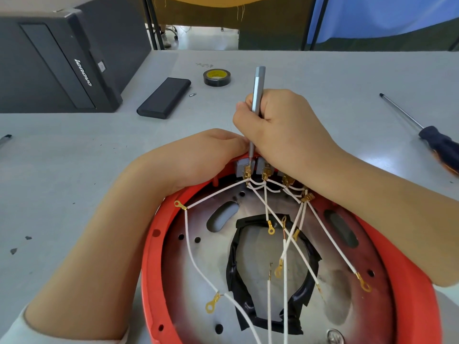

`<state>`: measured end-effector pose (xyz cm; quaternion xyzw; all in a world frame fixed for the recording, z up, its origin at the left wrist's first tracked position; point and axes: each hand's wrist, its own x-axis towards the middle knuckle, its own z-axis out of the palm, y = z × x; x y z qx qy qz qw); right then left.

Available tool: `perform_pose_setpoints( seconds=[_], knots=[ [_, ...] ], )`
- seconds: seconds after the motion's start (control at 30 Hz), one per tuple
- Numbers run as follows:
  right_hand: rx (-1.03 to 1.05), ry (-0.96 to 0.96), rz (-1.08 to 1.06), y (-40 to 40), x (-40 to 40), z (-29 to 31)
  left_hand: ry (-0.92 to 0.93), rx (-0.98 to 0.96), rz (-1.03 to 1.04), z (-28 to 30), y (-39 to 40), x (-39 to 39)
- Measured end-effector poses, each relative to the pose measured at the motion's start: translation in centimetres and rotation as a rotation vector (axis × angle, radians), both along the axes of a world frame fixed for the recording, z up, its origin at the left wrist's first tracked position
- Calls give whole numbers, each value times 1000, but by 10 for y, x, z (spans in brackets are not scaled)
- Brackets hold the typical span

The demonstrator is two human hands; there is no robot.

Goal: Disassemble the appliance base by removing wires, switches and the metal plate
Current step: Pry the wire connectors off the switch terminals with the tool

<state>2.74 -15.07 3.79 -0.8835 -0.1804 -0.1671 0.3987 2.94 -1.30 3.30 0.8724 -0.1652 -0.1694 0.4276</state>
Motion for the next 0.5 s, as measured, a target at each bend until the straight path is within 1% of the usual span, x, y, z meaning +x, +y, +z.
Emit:
perform_pose_setpoints(
  seconds=[0.17,0.27,0.5],
  knots=[
    [122,-69,52,-4,-5,-2,10,-29,0,1,0,-1],
    [90,-38,88,-3,-6,-1,1,-44,-19,1,0,-2],
    [50,0,56,-1,-4,0,-7,-49,-25,1,0,-2]
  ],
)
